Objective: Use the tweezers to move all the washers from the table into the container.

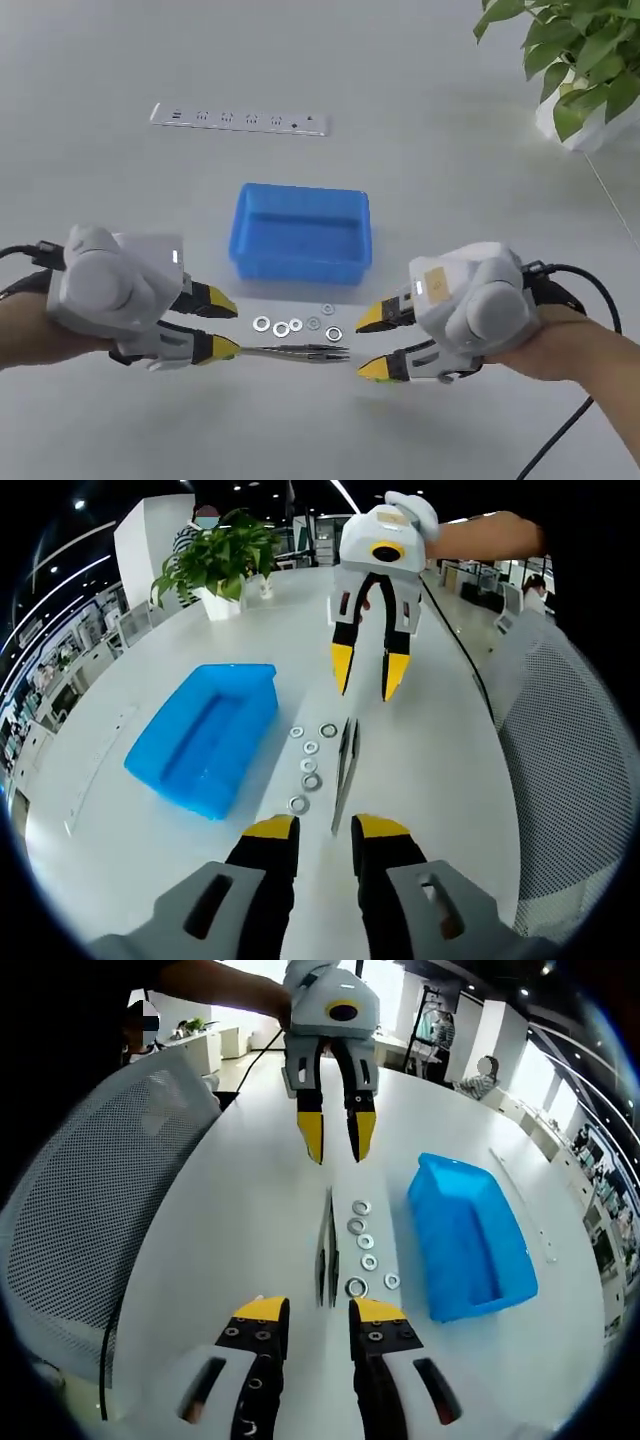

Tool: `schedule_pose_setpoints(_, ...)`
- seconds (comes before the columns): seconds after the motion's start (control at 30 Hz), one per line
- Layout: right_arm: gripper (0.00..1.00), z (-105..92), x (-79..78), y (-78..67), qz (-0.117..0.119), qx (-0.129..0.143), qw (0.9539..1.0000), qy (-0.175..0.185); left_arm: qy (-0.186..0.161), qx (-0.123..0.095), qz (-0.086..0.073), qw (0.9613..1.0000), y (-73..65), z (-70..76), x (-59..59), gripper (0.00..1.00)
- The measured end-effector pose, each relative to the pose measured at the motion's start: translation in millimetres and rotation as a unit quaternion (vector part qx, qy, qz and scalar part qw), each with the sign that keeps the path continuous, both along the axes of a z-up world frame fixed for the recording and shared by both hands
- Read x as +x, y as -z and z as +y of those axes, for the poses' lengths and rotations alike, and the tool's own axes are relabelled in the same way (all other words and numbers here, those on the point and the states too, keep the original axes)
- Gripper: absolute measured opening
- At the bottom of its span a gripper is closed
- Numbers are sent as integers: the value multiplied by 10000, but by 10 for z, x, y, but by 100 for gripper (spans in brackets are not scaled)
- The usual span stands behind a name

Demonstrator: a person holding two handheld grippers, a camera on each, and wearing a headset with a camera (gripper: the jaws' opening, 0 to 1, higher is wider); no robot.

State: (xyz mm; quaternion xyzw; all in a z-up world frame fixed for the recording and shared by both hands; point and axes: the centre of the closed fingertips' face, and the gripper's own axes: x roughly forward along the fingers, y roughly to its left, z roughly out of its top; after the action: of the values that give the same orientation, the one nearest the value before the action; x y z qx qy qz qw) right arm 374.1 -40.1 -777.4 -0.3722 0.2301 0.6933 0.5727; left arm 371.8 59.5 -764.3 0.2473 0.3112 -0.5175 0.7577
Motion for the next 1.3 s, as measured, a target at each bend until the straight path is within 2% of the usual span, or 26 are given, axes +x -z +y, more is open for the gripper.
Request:
schedule_pose_setpoints(0.2, 19, 87, 18, 101, -99, -162, 9997, -142, 163, 211, 90, 9996, 116, -9, -43, 21)
schedule_pose_setpoints(0.33, 17, 137, 12, 141, -85, -203, 9995, -211, 205, 299, 118, 9993, 198, 16, -14, 16)
schedule_pose_setpoints(0.6, 13, 227, 44, 201, -50, -258, 9993, -248, 273, 301, 208, 9990, 244, -40, -21, 12)
schedule_pose_setpoints(0.7, 13, 263, 40, 206, 38, -224, 9995, -240, 338, 322, 255, 9986, 273, -59, -47, 10)
schedule_pose_setpoints(0.87, 11, 292, 44, 238, 77, -268, 9993, -250, 389, 413, 279, 9980, 357, -20, -26, 9)
schedule_pose_setpoints(1.03, 10, 315, 42, 234, 152, -203, 9995, -190, 461, 479, 297, 9973, 427, -4, -25, 8)
schedule_pose_setpoints(1.3, 13, 319, 42, 234, 126, -213, 9995, -218, 454, 414, 284, 9977, 431, -10, 8, 6)
